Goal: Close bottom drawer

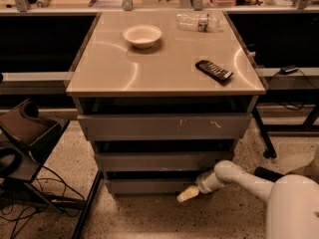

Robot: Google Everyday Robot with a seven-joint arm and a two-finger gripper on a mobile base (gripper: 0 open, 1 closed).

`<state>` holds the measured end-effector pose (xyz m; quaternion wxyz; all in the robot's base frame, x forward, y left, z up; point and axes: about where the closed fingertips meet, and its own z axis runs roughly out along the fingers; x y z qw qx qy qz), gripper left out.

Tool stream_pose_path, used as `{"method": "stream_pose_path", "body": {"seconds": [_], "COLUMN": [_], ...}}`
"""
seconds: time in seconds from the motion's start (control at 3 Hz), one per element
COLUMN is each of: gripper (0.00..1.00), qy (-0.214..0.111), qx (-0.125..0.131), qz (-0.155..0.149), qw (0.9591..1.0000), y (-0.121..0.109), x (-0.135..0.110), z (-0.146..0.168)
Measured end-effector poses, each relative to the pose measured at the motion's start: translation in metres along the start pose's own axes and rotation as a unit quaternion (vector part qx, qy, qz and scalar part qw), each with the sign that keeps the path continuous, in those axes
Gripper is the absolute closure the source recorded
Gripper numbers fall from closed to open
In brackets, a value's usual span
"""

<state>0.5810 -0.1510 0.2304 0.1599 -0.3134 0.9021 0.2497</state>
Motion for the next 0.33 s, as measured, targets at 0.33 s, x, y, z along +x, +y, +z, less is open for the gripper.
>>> {"method": "stream_pose_path", "body": {"seconds": [0.33], "gripper": [0.00], "qy": [0.000], "qx": [0.000], "qz": [0.000], "qw": [1.0000], "y": [0.0000], "x": [0.0000], "z": [0.0000]}}
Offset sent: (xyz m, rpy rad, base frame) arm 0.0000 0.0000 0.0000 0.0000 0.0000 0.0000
